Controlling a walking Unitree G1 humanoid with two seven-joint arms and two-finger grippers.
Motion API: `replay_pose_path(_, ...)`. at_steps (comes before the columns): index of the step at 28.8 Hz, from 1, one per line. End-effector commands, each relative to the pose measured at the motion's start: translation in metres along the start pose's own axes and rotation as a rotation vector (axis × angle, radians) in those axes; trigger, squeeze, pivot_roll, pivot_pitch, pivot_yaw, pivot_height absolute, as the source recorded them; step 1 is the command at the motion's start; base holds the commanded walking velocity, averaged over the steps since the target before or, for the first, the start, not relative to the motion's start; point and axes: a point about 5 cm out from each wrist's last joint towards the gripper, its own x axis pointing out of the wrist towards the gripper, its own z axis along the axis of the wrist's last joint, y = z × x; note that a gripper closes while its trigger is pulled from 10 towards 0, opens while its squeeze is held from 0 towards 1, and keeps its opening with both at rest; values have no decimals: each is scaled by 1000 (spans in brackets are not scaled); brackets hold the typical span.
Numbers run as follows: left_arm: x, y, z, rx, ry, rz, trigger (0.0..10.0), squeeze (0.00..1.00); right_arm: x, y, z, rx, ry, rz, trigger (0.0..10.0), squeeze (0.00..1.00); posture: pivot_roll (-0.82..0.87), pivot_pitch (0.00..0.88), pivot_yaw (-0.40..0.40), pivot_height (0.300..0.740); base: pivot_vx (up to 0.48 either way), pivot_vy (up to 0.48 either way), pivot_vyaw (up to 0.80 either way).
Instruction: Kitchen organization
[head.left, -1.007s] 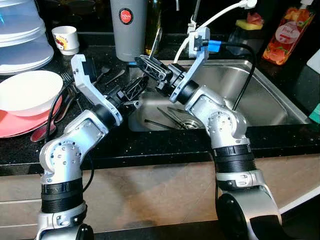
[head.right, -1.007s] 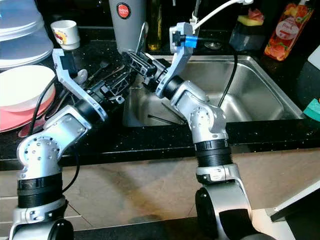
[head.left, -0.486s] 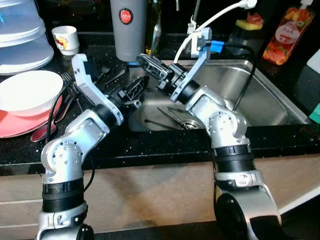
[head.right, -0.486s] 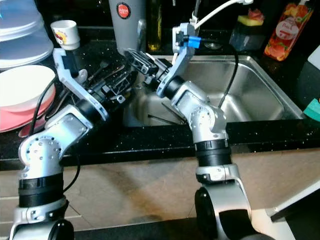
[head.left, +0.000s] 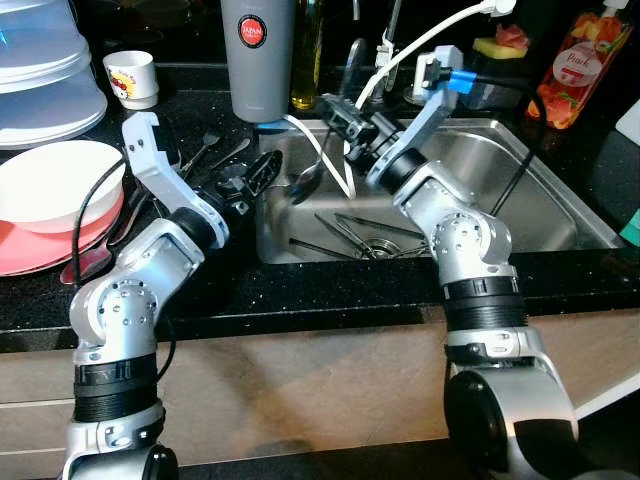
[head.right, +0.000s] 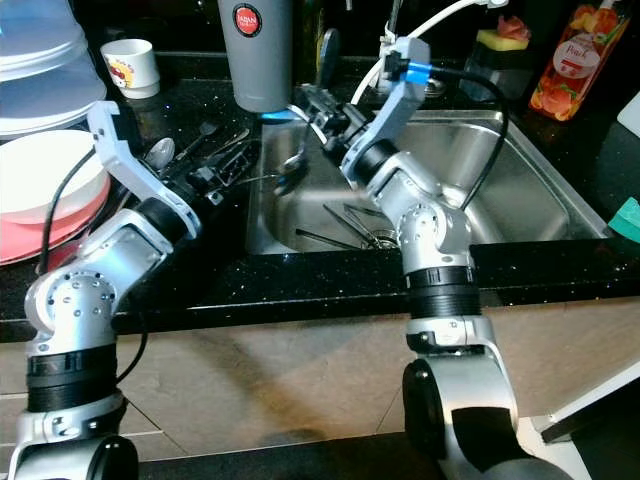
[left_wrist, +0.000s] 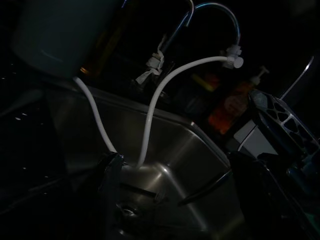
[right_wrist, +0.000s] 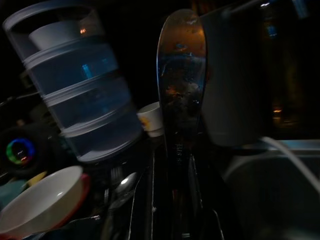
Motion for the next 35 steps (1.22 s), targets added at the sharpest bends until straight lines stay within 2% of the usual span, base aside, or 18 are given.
replay_pose_path(1,-5,7,-3,42,26,33,10000,0,0,-8,9,-43,-47,-63,0,0,-14,174,-21,740,0,0,0)
replay_pose_path(2,-8,8,-5,100,47,32,10000,0,-3,-17,10,-98,-53,-128,0,0,-15,171,-22,740,0,0,0)
replay_pose_path(5,-9,8,-6,141,63,30,10000,0,-5,-23,10,-137,-55,-169,0,0,-15,171,-22,740,0,0,0)
replay_pose_path(6,-9,5,-8,197,84,9,10000,0,-7,-27,5,-191,-26,-196,0,0,-15,167,-24,740,0,0,0)
replay_pose_path(7,-8,-12,-22,299,153,-113,10000,0,-12,-34,-19,-245,59,-221,0,0,-15,167,-24,740,0,0,0)
replay_pose_path(9,-7,-18,-28,329,180,-159,10000,0,-14,-36,-28,-258,89,-229,0,0,-15,167,-24,740,0,0,0)
replay_pose_path(11,-5,-23,-43,409,245,-200,10000,0,-18,-39,-48,-268,152,-248,1686,0,-16,159,-25,740,0,0,0)
replay_pose_path(16,-2,-23,-49,456,267,-202,10000,0,-20,-41,-59,-266,183,-264,1961,0,-15,157,-25,740,0,0,0)
replay_pose_path(18,0,-25,-53,466,273,-222,10000,0,-22,-44,-70,-261,207,-288,3020,0,-15,152,-26,740,0,0,0)
replay_pose_path(19,0,-25,-53,466,273,-222,10000,0,-22,-44,-70,-261,207,-288,3020,0,-15,152,-26,740,0,0,0)
replay_pose_path(20,0,-23,-58,546,311,-221,10000,0,-25,-45,-78,-264,233,-299,6196,0,-13,148,-30,740,0,0,0)
replay_pose_path(21,0,-23,-58,546,311,-221,10000,0,-25,-45,-78,-264,233,-299,6196,0,-13,148,-30,740,0,0,0)
replay_pose_path(22,-1,-20,-59,593,327,-204,10000,0,-25,-45,-80,-268,238,-299,9333,0,-14,148,-30,740,0,0,0)
replay_pose_path(24,-1,-16,-59,632,333,-179,10000,0,-26,-45,-81,-274,242,-298,10000,0,-14,149,-32,740,0,0,0)
replay_pose_path(30,-3,-10,-58,676,339,-146,10000,0,-28,-49,-83,-289,258,-305,10000,0,-16,150,-33,740,0,0,0)
replay_pose_path(31,-3,-10,-58,679,338,-145,10000,0,-28,-49,-83,-288,259,-305,10000,780,-16,150,-33,740,0,0,0)
replay_pose_path(32,-3,-10,-58,679,337,-143,10000,0,-28,-50,-83,-291,259,-308,10000,1000,-16,152,-33,740,0,0,0)
replay_pose_path(35,-3,-10,-58,680,335,-140,10000,0,-28,-50,-82,-293,259,-308,10000,1000,-16,152,-33,740,0,0,0)
